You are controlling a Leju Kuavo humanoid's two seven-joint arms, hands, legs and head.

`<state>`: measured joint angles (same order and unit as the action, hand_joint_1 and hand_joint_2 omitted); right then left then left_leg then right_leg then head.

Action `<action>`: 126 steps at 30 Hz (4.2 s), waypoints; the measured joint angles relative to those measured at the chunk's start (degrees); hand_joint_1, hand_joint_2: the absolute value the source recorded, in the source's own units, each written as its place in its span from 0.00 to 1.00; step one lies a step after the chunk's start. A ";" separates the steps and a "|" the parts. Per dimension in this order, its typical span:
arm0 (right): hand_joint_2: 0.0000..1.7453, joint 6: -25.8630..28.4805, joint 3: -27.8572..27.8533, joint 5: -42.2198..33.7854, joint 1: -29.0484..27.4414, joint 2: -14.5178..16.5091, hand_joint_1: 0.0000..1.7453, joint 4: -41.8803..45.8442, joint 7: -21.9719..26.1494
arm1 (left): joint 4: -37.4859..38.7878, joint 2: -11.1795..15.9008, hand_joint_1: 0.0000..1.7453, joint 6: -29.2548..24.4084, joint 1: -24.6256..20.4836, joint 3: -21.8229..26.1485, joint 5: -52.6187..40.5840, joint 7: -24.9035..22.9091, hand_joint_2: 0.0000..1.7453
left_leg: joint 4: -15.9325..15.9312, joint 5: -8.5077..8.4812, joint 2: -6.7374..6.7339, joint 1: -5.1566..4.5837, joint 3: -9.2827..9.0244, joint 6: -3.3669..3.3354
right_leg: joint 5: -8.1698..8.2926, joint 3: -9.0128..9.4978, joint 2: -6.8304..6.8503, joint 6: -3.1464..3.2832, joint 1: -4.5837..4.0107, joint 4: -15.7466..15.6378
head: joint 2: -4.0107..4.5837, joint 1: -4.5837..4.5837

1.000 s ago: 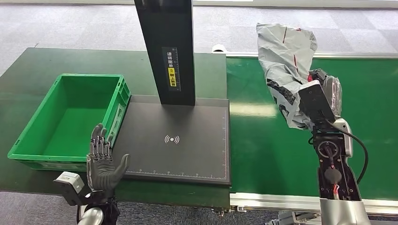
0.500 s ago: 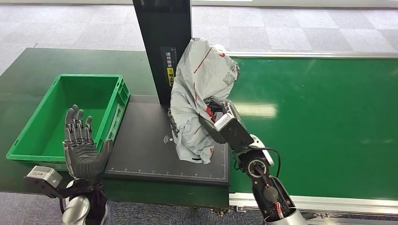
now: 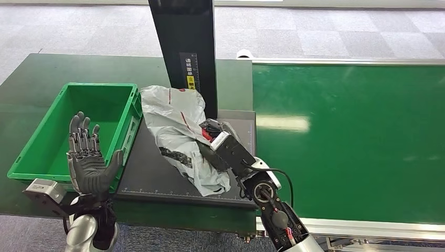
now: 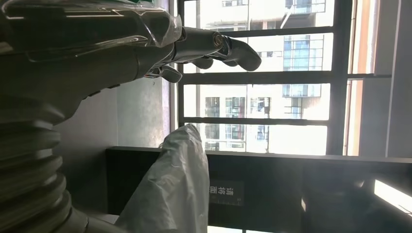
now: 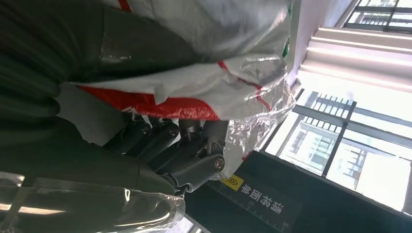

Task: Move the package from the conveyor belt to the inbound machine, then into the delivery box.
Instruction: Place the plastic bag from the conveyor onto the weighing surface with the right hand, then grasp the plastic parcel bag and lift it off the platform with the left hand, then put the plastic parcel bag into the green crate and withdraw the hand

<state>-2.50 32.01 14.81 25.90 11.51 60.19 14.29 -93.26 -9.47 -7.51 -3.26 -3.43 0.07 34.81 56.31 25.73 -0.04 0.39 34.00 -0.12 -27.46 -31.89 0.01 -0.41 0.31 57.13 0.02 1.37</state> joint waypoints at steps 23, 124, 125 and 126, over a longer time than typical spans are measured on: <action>1.00 3.18 -4.54 0.05 -1.60 -0.13 0.00 1.99 -1.34 | 1.01 -1.83 0.00 2.20 -0.87 0.38 -2.55 -1.68 1.00 | 0.00 0.00 -0.01 0.00 -0.01 0.00 | 0.00 -0.02 -0.01 0.00 0.00 -0.01 | 0.00 -0.01; 1.00 14.93 -30.21 -7.39 -31.52 -2.82 0.00 41.51 20.65 | 7.53 12.50 1.00 -20.62 -29.48 4.87 -42.20 -18.44 1.00 | -0.01 0.00 -0.11 -0.02 -0.36 0.15 | 0.00 0.25 -0.03 0.13 0.02 0.02 | 0.00 0.01; 1.00 14.71 -30.23 -7.45 -31.50 -2.88 0.00 41.51 20.43 | 12.46 13.84 1.00 -20.36 -31.48 6.35 -42.97 -18.53 1.00 | -0.01 -0.02 -0.20 -0.01 -0.36 0.17 | 0.05 0.23 -0.13 0.18 0.01 0.04 | 0.00 0.00; 1.00 14.54 -30.25 -7.51 -31.48 -2.93 0.00 41.51 20.24 | 17.12 15.08 1.00 -20.49 -33.24 7.59 -43.57 -18.42 1.00 | -0.01 -0.02 -0.30 -0.01 -0.36 0.18 | 0.08 0.20 -0.24 0.22 0.01 0.06 | 0.00 0.01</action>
<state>12.04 1.76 7.31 -5.58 8.58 101.70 34.53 -76.14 5.61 -28.00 -36.50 4.16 -43.51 16.39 56.30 25.71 -0.34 0.38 33.64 0.06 -27.37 -31.69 -0.22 -0.19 0.32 57.20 0.02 1.38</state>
